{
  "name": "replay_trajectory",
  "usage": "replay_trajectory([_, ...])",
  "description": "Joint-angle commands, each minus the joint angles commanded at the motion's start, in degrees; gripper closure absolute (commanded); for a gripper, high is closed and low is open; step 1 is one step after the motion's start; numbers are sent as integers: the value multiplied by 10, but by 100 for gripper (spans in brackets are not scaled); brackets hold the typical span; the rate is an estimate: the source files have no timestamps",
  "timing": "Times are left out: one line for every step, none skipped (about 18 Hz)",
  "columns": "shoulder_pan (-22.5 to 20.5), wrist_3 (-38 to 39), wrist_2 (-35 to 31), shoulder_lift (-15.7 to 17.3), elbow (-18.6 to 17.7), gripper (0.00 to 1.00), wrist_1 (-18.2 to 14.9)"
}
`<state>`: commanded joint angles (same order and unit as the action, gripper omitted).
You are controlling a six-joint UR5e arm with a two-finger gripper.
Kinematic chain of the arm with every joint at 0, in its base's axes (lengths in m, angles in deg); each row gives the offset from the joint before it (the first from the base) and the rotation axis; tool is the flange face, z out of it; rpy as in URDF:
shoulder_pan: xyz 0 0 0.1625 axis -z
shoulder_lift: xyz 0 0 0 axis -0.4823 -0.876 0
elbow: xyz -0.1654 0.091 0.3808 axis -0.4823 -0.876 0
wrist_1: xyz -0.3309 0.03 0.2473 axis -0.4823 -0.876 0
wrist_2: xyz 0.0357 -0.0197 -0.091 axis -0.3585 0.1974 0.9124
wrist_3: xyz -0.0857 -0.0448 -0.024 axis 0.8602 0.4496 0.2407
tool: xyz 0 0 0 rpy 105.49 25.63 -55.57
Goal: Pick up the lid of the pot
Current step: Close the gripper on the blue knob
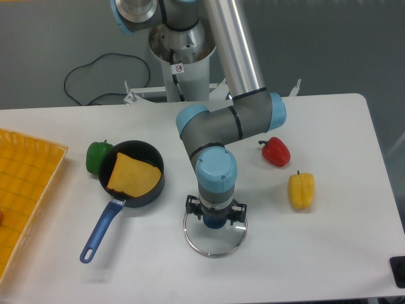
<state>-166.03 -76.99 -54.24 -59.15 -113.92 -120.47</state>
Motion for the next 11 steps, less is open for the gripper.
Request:
replay_trajectory([1,1,-1,0,-1,31,0])
replay_trajectory([2,1,-1,0,-2,34,0])
replay_trajectory([2,1,0,0,-1,36,0])
replay_trajectory([2,1,0,1,-1,39,0])
replay_trajectory([2,0,0,1,-1,41,0])
replay_trajectory([2,0,0,1,0,46,0])
replay_trajectory([2,0,1,2,-1,48,0])
replay_trajectory([2,0,1,2,0,49,0])
replay_trajectory([2,0,1,3,0,52,0])
replay_trajectory([1,-1,2,4,2,52,-1])
replay_trajectory([1,-1,1,5,3,52,-2])
